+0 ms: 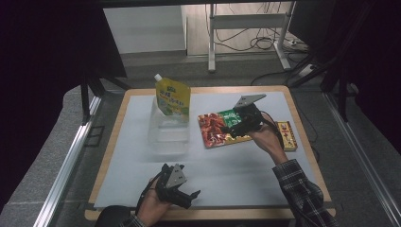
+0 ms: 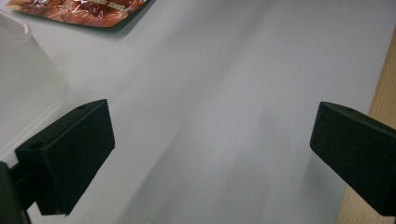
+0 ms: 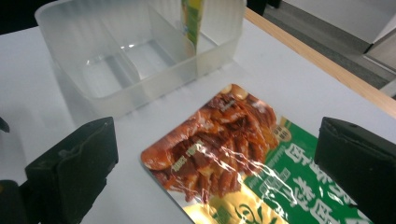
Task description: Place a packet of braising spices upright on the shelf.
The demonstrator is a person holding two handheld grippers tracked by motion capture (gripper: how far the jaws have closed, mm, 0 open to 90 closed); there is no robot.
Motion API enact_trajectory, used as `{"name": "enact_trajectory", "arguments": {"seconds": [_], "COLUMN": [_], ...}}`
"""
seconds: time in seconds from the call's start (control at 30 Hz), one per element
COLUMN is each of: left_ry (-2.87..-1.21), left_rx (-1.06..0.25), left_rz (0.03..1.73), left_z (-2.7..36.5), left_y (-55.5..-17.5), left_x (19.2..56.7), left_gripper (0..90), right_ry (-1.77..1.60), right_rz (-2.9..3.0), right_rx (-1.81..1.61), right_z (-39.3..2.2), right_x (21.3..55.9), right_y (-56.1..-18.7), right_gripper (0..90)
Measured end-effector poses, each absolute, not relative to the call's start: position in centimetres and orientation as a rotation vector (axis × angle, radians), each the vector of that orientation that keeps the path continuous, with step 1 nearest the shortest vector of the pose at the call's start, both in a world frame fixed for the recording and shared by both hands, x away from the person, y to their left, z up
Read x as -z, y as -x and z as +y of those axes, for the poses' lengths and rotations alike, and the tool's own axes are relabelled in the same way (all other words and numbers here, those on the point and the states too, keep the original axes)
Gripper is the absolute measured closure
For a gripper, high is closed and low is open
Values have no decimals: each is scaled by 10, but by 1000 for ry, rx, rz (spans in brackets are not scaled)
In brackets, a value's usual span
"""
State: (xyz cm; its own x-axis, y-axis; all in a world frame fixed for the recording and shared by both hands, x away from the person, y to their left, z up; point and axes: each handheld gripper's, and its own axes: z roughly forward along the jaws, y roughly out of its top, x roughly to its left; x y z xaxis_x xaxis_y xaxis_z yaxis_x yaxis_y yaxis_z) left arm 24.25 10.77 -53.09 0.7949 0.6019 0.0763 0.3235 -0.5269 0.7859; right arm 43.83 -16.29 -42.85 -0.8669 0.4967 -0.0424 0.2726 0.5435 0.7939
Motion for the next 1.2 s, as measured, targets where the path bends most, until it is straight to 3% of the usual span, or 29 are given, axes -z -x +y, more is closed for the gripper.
{"name": "enact_trajectory", "arguments": {"seconds": [0.8,1.2], "left_ry": [-2162,-2164], "left_rx": [-437,-433], "left_rz": [678,670], "left_z": [110,108], "left_y": [-243,-242], "left_x": [530,530], "left_gripper": [0,0], "right_ry": [-796,-977], "right_rz": [2453,2422], "right_rx": [-1099,-1005], "right_z": [-205,-233], "right_x": [460,493], "right_y": [-451,-467], "right_gripper": [0,0]}}
